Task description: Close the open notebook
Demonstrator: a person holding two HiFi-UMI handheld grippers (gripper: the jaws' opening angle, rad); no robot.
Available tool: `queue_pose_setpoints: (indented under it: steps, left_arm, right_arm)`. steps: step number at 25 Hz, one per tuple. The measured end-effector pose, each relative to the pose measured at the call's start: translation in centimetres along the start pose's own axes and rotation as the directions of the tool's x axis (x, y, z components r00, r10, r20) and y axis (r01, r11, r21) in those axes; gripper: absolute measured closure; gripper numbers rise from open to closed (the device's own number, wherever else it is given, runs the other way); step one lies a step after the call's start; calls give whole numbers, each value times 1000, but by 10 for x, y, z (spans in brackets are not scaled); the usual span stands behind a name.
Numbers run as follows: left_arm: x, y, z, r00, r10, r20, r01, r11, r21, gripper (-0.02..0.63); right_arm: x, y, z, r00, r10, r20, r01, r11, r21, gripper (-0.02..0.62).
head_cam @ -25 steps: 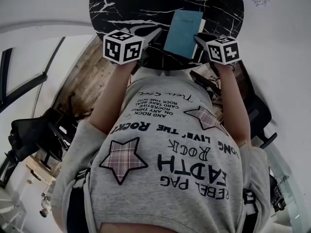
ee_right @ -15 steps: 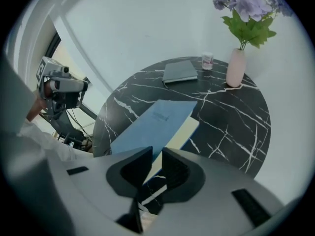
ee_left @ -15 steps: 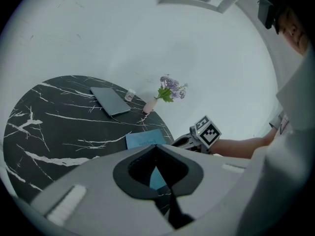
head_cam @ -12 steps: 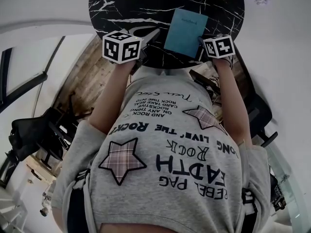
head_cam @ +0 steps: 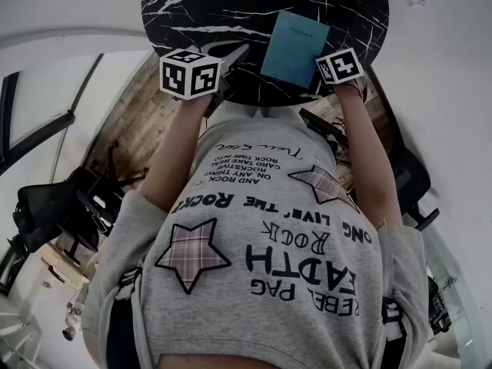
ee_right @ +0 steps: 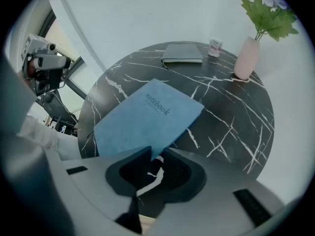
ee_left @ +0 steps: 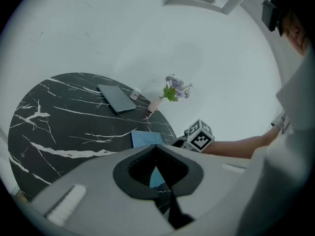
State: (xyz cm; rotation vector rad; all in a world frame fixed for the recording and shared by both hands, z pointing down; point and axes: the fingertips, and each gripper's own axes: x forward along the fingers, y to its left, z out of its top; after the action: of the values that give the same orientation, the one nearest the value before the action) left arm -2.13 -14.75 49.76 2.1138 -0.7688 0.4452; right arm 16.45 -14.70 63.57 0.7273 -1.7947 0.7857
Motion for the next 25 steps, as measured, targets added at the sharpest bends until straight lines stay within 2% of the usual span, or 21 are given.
queue_pose_setpoints:
  steps: [6, 9, 15, 18, 23, 25]
  left_arm:
    - [-2, 2, -1, 1000, 11, 5, -11, 1000, 0, 597]
    - [-3, 3, -1, 1000, 15, 9, -15, 1000, 1, 597]
    - [-5, 5, 5, 999, 22, 27, -23, 1000, 12, 597]
    - [-6, 4, 12, 998, 27, 50, -28, 999, 17, 597]
    - [-14, 0, 33, 992, 45, 116, -50, 998, 37, 597]
    - [-19, -1, 44, 985, 57, 163, -67, 996, 57, 597]
  right_arm:
    - [-5, -6, -3, 998, -54, -12, 54, 998, -44, 512]
    - [-15, -12, -4, 997, -74, 8, 74, 997, -34, 512]
    - [-58, 0, 27, 983, -21, 183, 22, 1000, -4, 515]
    - [-80, 9, 42, 967, -3, 254, 5, 1000, -8, 551]
    - [-121, 20, 67, 921, -1, 390, 6, 1000, -12, 575]
    - [-139, 22, 75, 902, -27, 431, 45, 998, -32, 577]
